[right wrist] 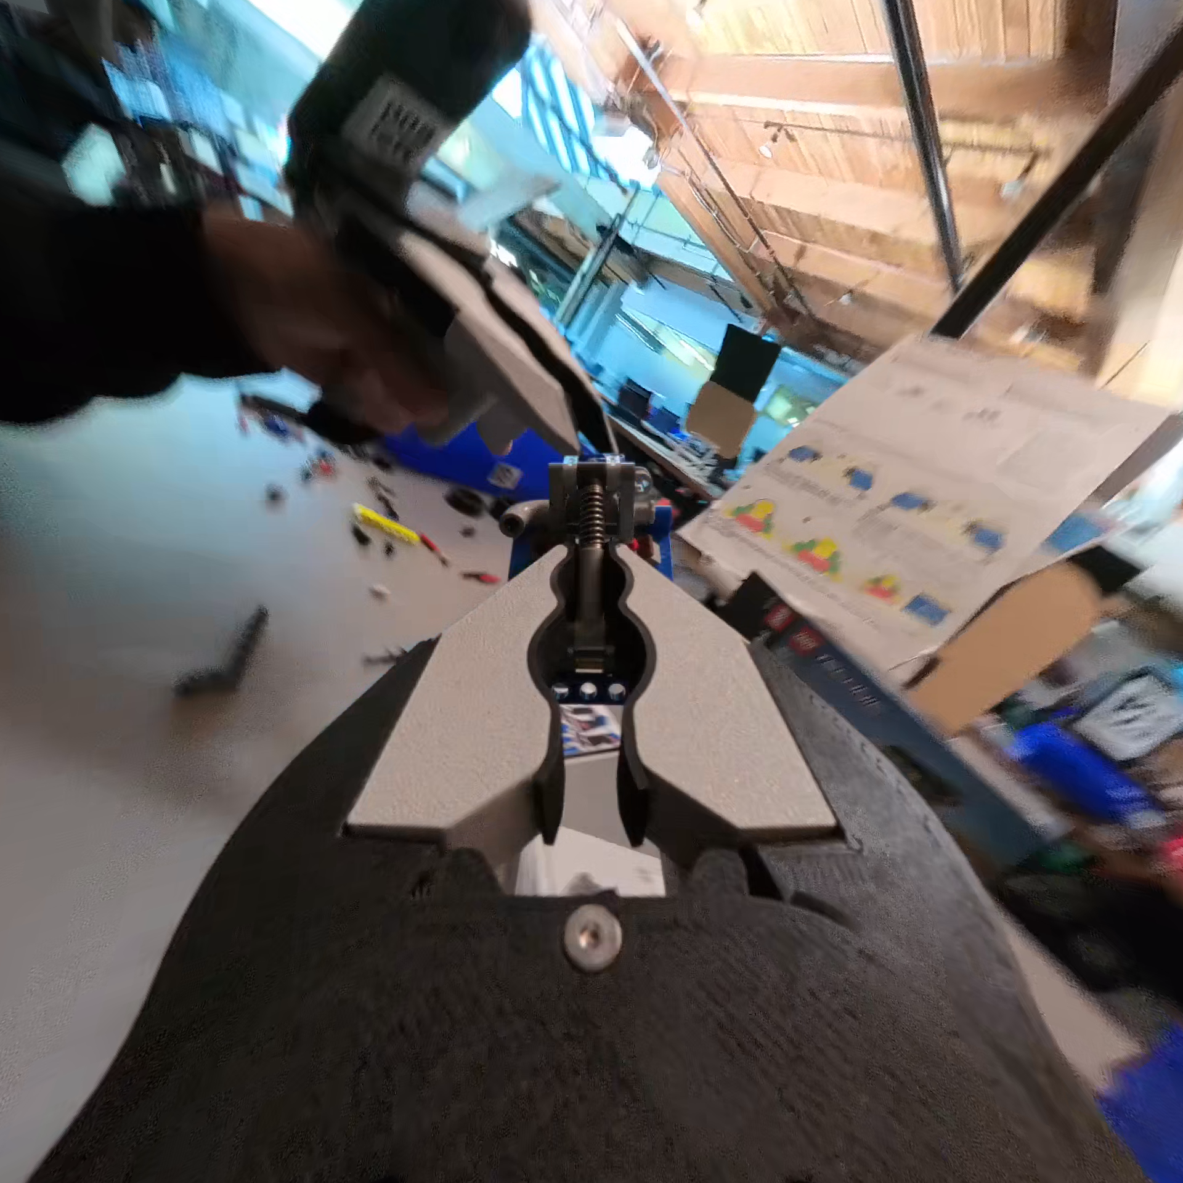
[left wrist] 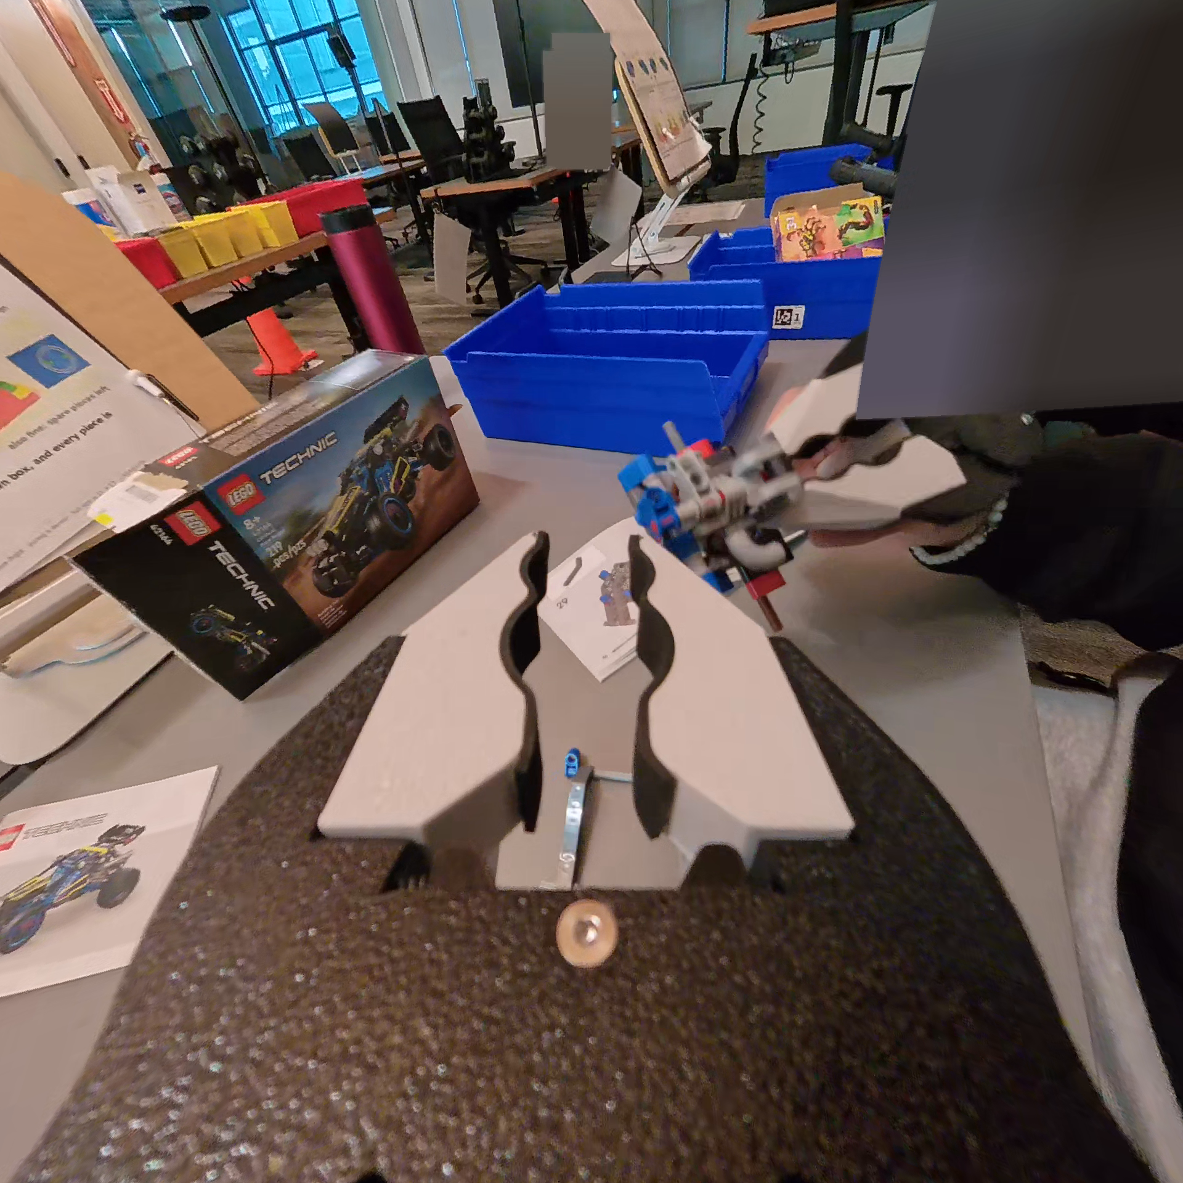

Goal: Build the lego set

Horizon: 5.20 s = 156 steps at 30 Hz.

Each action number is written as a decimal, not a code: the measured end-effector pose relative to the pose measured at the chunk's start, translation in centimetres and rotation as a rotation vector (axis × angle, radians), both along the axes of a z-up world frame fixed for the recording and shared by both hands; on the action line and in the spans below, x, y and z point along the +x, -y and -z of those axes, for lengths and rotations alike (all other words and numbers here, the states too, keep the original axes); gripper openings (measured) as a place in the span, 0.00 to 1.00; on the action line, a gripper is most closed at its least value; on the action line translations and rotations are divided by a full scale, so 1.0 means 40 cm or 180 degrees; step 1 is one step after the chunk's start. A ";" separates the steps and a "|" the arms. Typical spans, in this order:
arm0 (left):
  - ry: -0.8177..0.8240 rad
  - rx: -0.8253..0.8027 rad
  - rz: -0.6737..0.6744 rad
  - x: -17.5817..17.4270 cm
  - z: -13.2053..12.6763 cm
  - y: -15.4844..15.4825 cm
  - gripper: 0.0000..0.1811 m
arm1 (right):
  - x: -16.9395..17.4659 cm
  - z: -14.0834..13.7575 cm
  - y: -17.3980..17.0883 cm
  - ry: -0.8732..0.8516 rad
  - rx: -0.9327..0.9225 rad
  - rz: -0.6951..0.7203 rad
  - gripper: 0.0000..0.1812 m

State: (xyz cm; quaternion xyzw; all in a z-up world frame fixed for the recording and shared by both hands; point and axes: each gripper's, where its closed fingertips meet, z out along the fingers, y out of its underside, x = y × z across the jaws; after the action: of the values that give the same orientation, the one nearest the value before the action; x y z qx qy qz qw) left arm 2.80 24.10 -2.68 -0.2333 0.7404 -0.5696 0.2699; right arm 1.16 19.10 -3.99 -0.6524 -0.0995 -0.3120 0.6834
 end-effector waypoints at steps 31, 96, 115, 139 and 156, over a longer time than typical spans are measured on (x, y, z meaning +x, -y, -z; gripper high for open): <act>-0.0012 0.0817 0.1138 -0.102 0.105 0.013 0.06 | -0.094 0.040 -0.008 0.0031 -0.0135 -0.0994 0.03; -0.0356 0.0050 0.1065 -0.099 0.046 0.078 0.02 | -0.028 0.016 0.014 -0.2385 0.0653 -0.1789 0.03; -0.0457 0.0409 0.0890 -0.061 0.121 0.059 0.05 | -0.001 0.079 -0.011 -0.2285 0.0246 -0.1328 0.03; -0.1033 -0.0055 0.0854 -0.030 0.158 0.052 0.06 | 0.012 0.155 -0.025 -0.2287 -0.0346 -0.0998 0.03; -0.2375 -0.0582 0.0965 -0.020 0.279 0.047 0.08 | 0.015 0.288 -0.039 -0.1588 -0.1478 -0.0395 0.03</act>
State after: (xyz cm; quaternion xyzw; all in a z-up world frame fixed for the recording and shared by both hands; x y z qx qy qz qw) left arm 1.98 22.20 -13.83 -0.3351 0.7598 -0.5427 -0.1258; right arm 1.74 20.67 -15.51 -0.8394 -0.0372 -0.0698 0.5377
